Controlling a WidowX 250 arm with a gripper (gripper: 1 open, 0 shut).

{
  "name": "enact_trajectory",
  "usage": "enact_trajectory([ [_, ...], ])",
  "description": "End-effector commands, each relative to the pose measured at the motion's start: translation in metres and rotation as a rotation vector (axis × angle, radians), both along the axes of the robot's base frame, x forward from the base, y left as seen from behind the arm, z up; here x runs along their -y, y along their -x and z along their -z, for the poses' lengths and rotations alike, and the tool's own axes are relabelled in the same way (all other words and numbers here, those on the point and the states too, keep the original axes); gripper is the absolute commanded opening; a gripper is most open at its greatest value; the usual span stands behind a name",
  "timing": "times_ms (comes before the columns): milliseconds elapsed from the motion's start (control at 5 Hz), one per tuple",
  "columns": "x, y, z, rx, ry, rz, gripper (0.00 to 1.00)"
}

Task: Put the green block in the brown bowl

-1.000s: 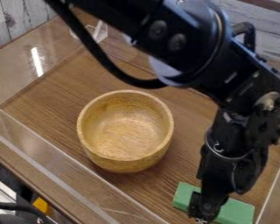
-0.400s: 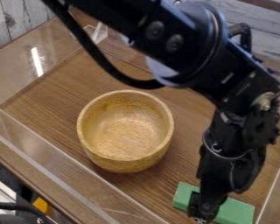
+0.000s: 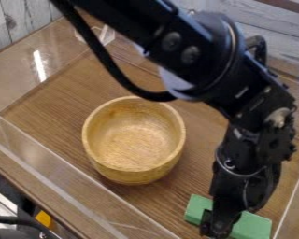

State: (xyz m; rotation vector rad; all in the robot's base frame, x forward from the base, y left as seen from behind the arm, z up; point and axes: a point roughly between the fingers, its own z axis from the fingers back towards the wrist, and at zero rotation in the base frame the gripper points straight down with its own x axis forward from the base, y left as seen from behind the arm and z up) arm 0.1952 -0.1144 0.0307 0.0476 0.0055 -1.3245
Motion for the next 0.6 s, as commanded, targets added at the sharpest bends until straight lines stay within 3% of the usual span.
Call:
enact_trajectory([
  [0,0.0,-0.0048,-0.0001,0.017,0.011,-0.008,1.0],
  [200,0.0002,-0.0054,0.0024,0.015,0.01,-0.01,0.0],
  [400,0.0003,-0.0059,0.0041,0.013,0.008,-0.012,0.0],
])
